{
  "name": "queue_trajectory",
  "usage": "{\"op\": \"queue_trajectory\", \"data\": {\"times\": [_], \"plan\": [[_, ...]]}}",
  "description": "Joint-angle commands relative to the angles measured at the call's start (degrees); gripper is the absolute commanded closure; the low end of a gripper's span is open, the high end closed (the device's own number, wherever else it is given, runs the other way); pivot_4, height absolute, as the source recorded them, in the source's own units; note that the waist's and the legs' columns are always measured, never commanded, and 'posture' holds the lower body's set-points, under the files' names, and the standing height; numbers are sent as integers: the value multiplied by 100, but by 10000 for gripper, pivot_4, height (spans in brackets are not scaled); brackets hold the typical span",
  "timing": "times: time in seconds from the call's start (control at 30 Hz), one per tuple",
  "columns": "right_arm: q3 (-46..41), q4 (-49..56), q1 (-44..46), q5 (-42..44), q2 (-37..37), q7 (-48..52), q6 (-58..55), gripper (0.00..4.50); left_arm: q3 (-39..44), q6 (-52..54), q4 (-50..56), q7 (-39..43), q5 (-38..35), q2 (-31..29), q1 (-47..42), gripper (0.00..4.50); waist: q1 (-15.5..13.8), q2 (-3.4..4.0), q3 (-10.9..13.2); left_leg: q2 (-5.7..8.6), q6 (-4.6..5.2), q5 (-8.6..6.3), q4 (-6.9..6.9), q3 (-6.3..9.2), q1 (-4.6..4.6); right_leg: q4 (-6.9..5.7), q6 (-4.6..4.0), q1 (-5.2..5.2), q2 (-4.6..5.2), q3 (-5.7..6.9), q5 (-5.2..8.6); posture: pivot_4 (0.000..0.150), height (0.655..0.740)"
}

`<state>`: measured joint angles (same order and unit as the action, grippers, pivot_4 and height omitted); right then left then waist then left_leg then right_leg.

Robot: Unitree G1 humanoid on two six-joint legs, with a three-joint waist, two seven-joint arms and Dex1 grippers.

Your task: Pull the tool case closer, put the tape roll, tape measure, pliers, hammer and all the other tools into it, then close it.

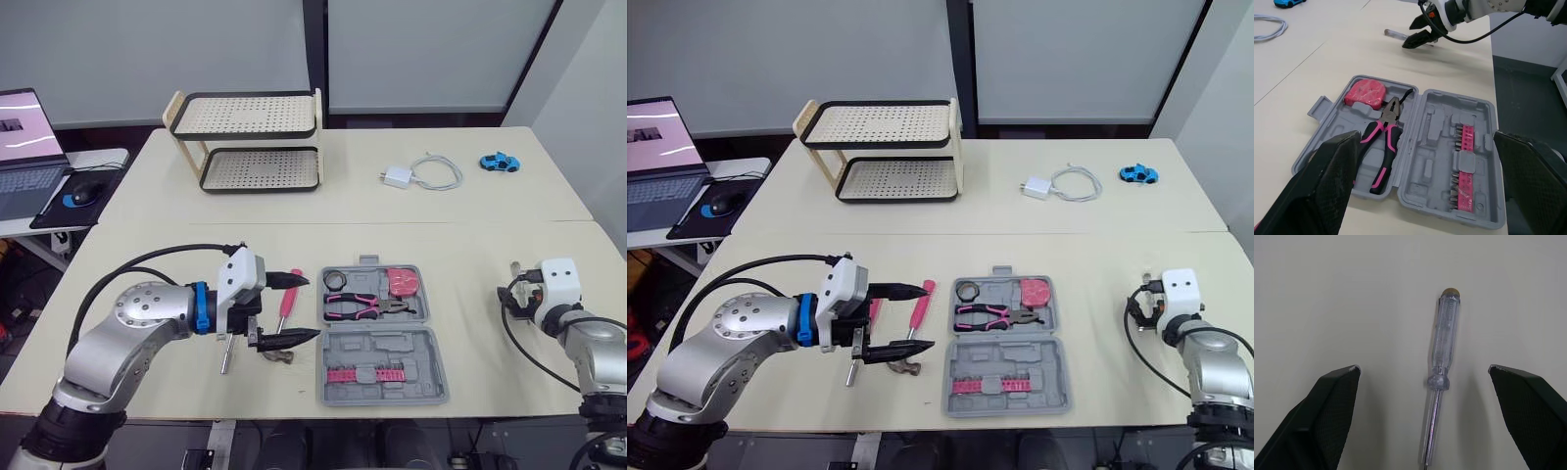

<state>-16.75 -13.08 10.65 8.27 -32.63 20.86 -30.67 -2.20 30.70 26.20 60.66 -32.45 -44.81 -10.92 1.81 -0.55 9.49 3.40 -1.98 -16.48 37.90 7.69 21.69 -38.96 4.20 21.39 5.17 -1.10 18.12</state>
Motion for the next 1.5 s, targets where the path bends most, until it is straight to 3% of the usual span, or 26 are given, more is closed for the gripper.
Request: {"op": "queue_trajectory", "data": {"times": [0.03, 0.07, 0.17, 0.5, 0.63, 0.8, 1.13, 1.27, 1.5], "plan": [[-142, -124, 143, 94, 20, -55, 163, 0, -55, -32, 61, -36, 38, 36, -162, 182, 0, 0, 0, 0, 0, 0, 0, 1, 0, 0, 0, 0, 0, 1, 0, 1500, 7400], [-162, -205, 177, 130, 64, -61, 170, 0, -72, 40, 56, -69, -4, 63, -200, 182, 3, 0, 0, -1, 0, 0, 0, 1, -1, 0, 0, -1, 0, 0, 0, 1500, 7400], [-192, -442, 246, 174, 159, -101, 247, 6298, -113, 127, 43, -103, -45, 101, -260, 0, 6, 0, 0, -1, 0, 0, 0, 1, -2, -1, 0, -1, -1, 1, 0, 1500, 7400], [-353, -921, 342, 274, 250, -336, 523, 42407, -148, 67, 4, -90, 95, 56, -225, 0, -16, -1, -1, 1, -1, 1, 4, 3, -1, 0, 0, -4, -1, 2, 0, 1500, 7400], [-386, -677, 253, 360, 251, -285, 489, 43246, -96, 22, -19, -48, 140, 18, -162, 0, -12, 0, -1, 1, 0, 0, 4, 3, -1, 0, 0, -5, -1, 1, 0, 1500, 7400], [-130, 617, -227, 378, -82, 176, 241, 43245, 111, -275, -66, 193, 228, -245, 96, 0, -3, 6, 2, 0, 0, 0, 1, 2, 2, 0, 0, 1, -1, 0, 0, 1500, 7400], [1029, 4157, -1353, 460, -2319, 2195, -835, 43246, 475, -1747, -420, 948, 828, -872, 1267, 0, -7, 27, 7, -8, 4, -2, -3, 5, 1, 4, 0, -1, -5, 4, 0, 1500, 7400], [1997, 4959, -983, 327, -3051, 2828, -1026, 43246, 435, -1951, -469, 991, 978, -888, 1393, 0, -15, 16, 11, -6, 4, -2, 0, 8, 5, 8, 1, -2, -1, 10, 0, 1500, 7400], [3987, 5207, 750, -60, -2596, 3250, -1770, 43246, 266, -1991, -422, 949, 1168, -837, 1316, 0, -6, 6, 17, -7, 3, -2, -1, 12, 8, 9, 1, 2, -2, 14, 0, 1500, 7400]]}}
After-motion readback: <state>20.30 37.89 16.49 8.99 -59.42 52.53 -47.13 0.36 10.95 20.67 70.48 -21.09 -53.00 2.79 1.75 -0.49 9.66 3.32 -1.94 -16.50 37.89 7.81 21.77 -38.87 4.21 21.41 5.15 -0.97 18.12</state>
